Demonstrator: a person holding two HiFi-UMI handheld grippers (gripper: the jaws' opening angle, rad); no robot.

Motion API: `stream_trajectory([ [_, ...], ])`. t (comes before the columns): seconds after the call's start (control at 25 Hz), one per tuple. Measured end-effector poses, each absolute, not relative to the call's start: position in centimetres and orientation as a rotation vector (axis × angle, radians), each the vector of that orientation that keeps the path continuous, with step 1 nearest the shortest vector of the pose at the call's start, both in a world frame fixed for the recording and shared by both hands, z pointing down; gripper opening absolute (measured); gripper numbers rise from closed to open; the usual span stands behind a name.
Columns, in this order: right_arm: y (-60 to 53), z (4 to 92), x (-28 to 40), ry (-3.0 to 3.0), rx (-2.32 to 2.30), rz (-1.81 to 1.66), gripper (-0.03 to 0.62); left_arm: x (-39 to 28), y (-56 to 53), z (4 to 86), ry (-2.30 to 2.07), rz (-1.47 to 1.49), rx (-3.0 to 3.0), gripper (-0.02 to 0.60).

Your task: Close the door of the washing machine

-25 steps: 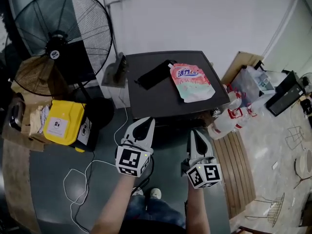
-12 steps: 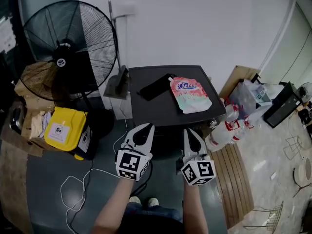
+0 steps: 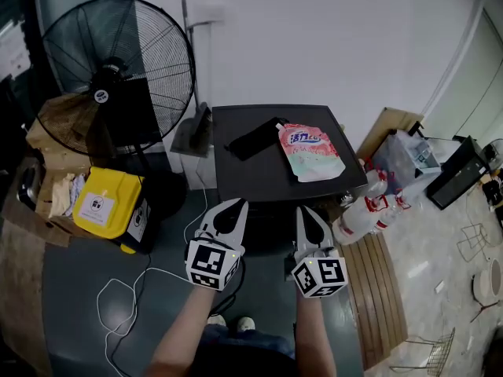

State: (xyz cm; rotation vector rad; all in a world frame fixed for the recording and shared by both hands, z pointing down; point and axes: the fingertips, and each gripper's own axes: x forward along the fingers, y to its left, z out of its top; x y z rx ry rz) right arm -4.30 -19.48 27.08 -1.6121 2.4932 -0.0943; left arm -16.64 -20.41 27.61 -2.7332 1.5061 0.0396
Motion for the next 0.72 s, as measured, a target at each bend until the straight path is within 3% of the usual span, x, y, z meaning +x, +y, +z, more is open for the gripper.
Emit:
stream_trajectory([
  [0.72, -18.5, 27.5, -3.2, 2.485, -1.647, -0.097, 0.011, -16.9, -19.9, 27.6, 1.528, 0.037, -2.726, 0.006],
])
